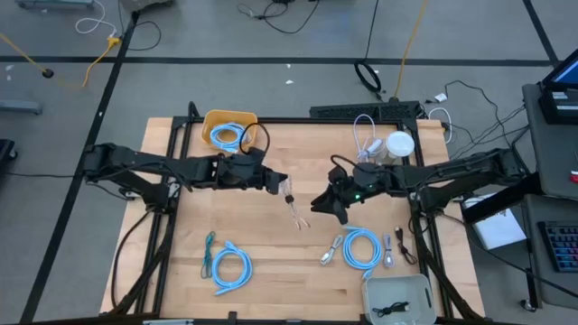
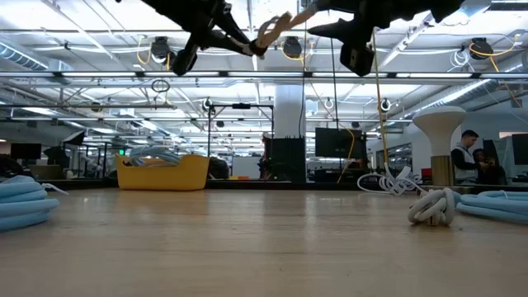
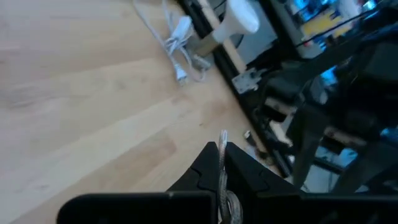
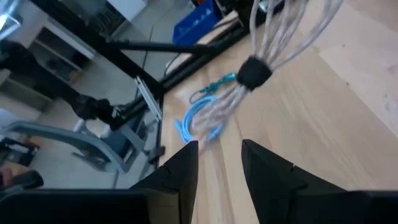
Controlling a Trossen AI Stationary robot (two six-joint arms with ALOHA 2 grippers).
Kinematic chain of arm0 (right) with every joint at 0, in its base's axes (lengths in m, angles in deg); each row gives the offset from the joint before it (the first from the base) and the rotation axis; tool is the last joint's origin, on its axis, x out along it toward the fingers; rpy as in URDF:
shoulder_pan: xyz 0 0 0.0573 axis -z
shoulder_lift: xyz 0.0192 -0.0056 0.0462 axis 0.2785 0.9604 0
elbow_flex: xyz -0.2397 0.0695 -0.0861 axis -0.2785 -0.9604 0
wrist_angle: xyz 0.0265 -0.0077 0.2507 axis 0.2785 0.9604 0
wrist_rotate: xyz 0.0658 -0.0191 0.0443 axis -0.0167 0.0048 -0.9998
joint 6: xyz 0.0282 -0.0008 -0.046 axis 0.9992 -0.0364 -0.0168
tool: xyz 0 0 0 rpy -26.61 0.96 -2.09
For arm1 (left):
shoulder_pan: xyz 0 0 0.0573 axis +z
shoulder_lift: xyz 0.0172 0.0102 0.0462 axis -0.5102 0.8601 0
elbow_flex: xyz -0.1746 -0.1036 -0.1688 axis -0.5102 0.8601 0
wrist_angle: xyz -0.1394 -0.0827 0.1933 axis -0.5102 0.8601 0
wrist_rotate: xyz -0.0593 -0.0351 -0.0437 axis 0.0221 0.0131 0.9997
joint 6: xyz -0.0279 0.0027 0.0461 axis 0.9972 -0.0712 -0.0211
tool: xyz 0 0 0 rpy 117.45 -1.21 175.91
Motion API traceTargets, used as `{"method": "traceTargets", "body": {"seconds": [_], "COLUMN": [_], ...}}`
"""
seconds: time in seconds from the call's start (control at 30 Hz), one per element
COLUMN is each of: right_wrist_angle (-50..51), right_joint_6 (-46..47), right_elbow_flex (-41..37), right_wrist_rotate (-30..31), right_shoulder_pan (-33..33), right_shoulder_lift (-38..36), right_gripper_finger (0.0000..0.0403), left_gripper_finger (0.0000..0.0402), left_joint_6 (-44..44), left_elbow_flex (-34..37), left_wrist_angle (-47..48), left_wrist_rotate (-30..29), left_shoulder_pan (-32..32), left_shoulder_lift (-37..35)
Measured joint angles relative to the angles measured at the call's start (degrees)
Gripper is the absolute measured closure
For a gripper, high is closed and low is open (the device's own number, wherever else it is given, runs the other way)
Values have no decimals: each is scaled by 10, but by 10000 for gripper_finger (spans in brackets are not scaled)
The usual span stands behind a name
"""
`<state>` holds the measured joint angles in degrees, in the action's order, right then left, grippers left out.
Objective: Pick & Place USB Port
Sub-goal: Put the orange charger cable into the gray bin
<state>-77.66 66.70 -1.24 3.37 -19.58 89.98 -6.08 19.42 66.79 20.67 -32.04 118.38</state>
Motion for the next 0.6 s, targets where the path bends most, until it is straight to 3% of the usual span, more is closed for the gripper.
{"method": "traceTargets", "body": {"seconds": [0.23, 0.37, 0.6], "right_wrist_angle": [-20, -53, -152], "right_joint_6": [34, 89, 192], "right_elbow_flex": [0, 0, 0], "right_wrist_rotate": [1, -3, -90], "right_shoulder_pan": [11, 22, 38], "right_shoulder_lift": [0, 4, 53], "right_gripper_finger": [283, 260, 197], "left_gripper_finger": [394, 394, 394], "left_joint_6": [-12, -17, -34], "left_elbow_flex": [-6, -6, -6], "left_wrist_angle": [-20, -43, -82], "left_wrist_rotate": [-3, -25, -57], "left_shoulder_pan": [-32, -53, -63], "left_shoulder_lift": [1, 2, 1]}}
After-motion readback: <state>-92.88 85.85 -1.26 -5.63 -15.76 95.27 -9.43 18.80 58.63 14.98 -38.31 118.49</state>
